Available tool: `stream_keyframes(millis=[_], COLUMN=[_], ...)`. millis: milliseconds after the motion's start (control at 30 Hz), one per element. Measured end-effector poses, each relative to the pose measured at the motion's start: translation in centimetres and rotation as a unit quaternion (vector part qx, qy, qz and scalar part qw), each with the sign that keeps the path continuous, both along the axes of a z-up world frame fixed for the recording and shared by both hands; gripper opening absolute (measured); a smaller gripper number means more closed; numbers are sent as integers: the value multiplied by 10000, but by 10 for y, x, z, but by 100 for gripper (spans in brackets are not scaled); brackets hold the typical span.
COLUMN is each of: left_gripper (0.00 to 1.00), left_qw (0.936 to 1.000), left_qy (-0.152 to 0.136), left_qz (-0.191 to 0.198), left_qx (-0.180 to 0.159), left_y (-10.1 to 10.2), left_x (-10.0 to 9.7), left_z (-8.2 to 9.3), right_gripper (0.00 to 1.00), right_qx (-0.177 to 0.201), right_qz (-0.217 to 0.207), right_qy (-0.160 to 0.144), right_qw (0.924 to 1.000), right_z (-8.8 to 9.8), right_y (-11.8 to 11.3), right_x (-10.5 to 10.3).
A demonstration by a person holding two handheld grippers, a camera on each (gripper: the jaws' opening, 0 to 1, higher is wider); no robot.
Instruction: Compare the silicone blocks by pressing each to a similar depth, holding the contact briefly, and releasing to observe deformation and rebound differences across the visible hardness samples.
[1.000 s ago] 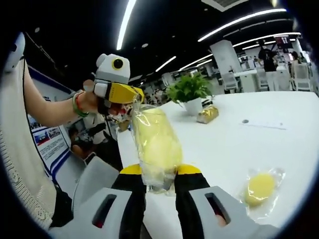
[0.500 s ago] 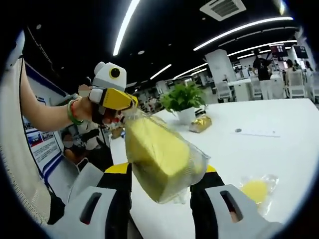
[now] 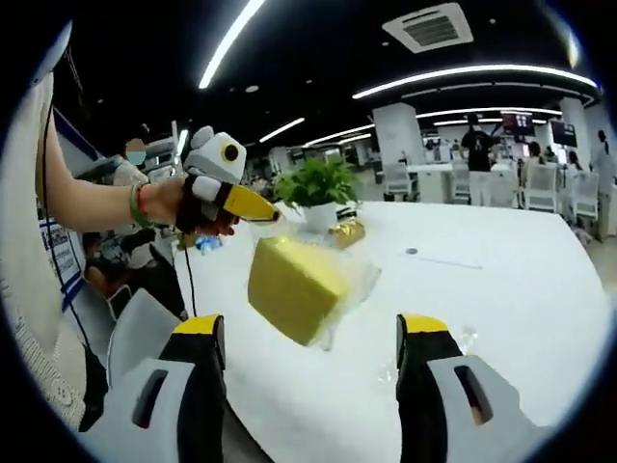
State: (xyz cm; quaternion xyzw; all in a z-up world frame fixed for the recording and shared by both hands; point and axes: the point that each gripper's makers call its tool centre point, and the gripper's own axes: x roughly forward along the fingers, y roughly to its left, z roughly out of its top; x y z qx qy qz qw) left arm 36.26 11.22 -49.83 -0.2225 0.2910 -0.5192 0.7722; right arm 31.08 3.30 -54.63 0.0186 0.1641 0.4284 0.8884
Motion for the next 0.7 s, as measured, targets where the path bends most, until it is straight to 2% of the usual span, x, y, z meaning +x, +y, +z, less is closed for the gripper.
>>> stream_keyframes(millis=[100,267,367,467,667,700], left_gripper=[0,0,0,0,0,0], left_qw=[9999,9995,9988,9979,9955,9958], left_qy=[60,254,386,543,592,572], left_qz=[74,143,181,282,497,577], left_qx=[34,132,225,228,540,427], left_y=[1,1,3,8,24,26], left_x=[9,23,30,39,60,66], left_z=[-15,-45,-65,-82,-105,-103], right_gripper=[57,58,58,57,54,55], right_qx=[-102,157,-4,-12,-100,-92], right_qz=[-432,-1067,-1243,-1371,-1599,-1642], right_qy=[18,345,424,484,598,626], right_qw=[9990,9936,9913,9894,9853,9844], right_z=[-6,-10,-17,-16,-20,-22], right_y=[-27,-57,-69,-77,-92,-93], right_x=[-6,-14,-18,-21,-19,-18])
